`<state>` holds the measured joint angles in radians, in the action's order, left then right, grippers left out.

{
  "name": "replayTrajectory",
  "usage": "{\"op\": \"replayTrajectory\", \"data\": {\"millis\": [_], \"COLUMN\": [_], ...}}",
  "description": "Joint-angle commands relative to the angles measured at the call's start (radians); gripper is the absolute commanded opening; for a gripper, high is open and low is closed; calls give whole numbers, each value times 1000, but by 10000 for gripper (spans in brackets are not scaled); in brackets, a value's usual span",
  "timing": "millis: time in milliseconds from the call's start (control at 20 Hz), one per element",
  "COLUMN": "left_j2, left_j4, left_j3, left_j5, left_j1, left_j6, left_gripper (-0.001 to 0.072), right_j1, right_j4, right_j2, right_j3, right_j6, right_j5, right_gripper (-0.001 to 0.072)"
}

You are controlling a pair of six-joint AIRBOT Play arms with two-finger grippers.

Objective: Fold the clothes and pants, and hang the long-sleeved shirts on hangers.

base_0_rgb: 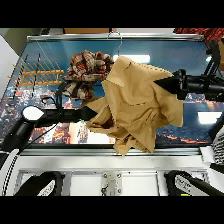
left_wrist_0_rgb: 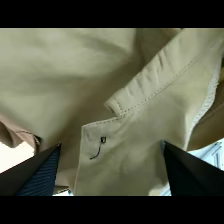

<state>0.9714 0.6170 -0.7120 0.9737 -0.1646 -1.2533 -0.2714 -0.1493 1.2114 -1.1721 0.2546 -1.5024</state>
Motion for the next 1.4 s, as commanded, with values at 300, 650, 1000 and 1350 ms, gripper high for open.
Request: {"op": "replayTrajectory", "data": {"millis": [300,650,1000,1350], "left_j2": [109,3,85,171], "left_j4": [-72,-66,110,231], "left_j3": [39,39,-167,-375], "left_j5": [-36,-43,-16,55], "left_j1": [-75,117,143,143], "left_j6": [31,26,-50,-90], "left_gripper": [78,13,13,13], "right_j1": [-2,-1,-1,-1], "right_j4": [-14,-15,-234,-222], "right_j2": [-29,-160,-232,-245], "right_j3": [-1,-1,-1,-1], "right_j6": [23,122,252,279], "right_j5": [-17,-46,-111,-102], "right_gripper": [7,7,8,7]}}
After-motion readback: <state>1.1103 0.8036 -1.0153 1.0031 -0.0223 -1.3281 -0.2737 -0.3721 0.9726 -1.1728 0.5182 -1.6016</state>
